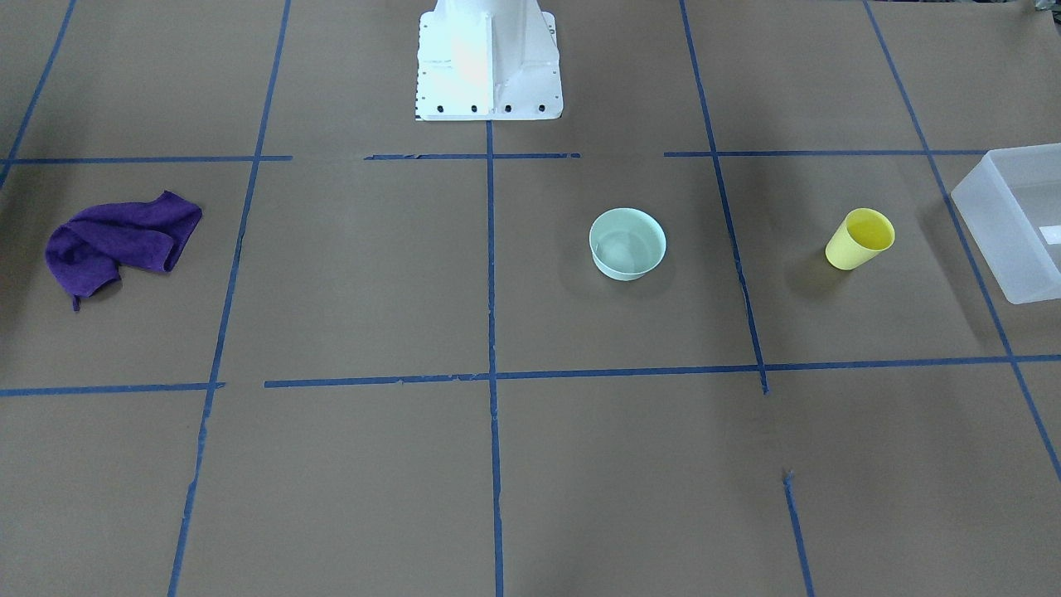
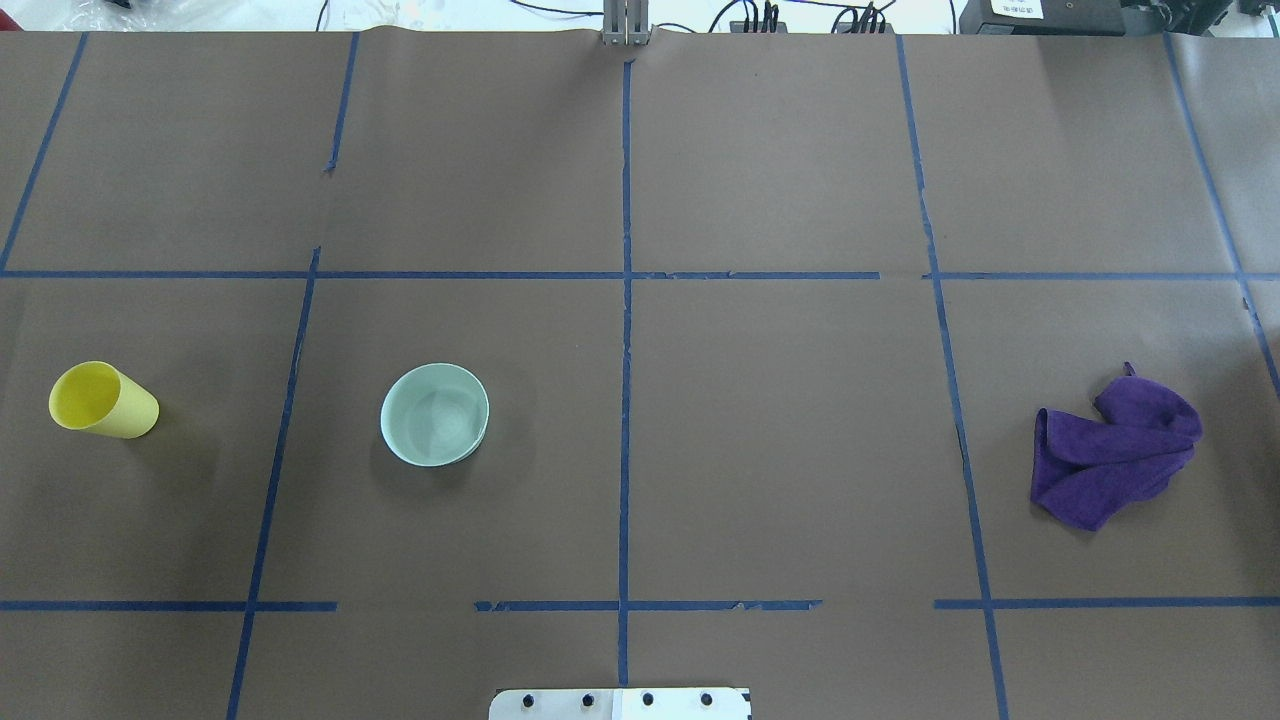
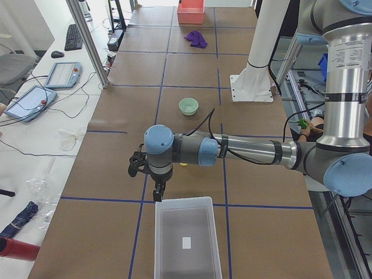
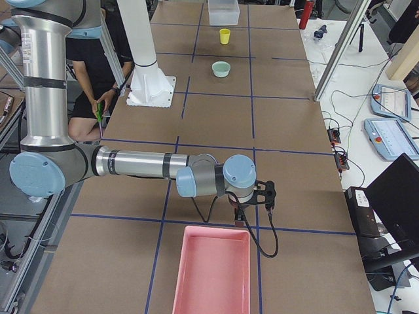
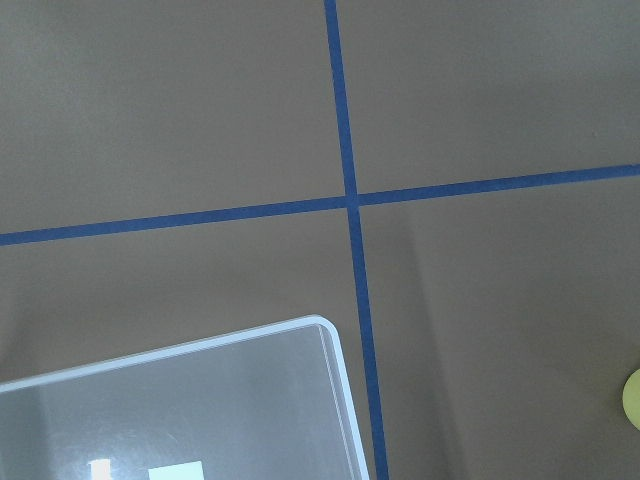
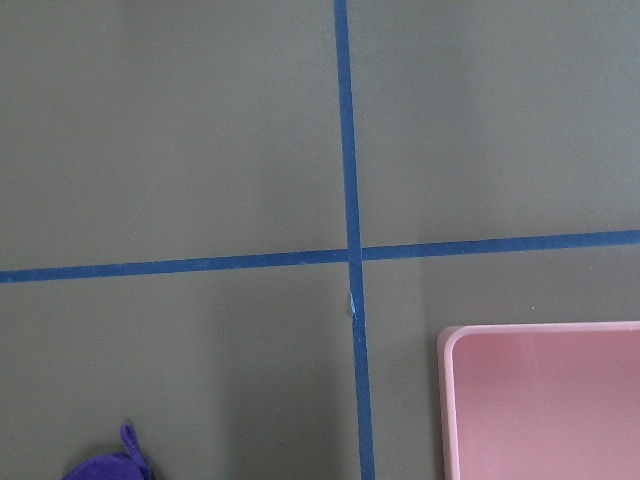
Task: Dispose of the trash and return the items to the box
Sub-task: 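Move the left gripper toward the yellow cup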
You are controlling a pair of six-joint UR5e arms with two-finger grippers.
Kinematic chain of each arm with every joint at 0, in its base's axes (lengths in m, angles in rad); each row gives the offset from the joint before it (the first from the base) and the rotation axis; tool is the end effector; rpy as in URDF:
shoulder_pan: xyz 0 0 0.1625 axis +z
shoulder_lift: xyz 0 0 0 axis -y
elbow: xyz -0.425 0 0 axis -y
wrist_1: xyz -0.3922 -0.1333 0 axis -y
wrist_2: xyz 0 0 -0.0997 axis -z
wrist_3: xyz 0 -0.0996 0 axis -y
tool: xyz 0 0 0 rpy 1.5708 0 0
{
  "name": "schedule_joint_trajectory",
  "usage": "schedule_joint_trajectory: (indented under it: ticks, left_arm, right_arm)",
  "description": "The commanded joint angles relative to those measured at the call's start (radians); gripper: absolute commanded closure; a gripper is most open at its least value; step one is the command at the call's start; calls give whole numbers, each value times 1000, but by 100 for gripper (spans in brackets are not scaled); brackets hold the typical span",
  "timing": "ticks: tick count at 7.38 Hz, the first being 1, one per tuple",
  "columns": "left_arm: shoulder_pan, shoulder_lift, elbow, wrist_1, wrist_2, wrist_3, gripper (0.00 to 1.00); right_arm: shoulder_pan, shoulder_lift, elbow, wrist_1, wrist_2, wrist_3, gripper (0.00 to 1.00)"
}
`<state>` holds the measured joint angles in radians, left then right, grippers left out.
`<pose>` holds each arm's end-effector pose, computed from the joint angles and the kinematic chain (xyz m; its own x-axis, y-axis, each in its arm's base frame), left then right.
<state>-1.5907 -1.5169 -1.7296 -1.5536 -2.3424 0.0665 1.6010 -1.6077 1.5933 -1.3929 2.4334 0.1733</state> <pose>-0.0732 -0.4714 0.6082 0.7176 0.1129 -0.6872 -0.0279 0.9906 0.1336 0.0723 -0.4834 0.6406 0.6390 0.0677 0.7663 -0.1421 0.9894 0.0311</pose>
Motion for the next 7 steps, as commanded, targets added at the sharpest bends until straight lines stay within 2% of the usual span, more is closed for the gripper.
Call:
schedule_joint_trajectory:
  ticks: [1,4,5,6,7]
  left_arm:
    - [0,0,-20,0,0,0,0]
    - [24,-11,-65,-63,3,-23,0]
    - [67,-8,-83,-71,0,-119,0]
    - [143,16,-118,-129,0,-243,0]
    - [188,77,-119,-275,-2,-337,0]
  right_arm:
    - [0,0,8,0,-10,2,0]
    - [0,0,11,8,-7,3,0]
    - [-1,0,14,8,-7,3,0]
    - [-1,-1,14,8,-4,5,0]
    - [-1,-1,16,8,-5,5,0]
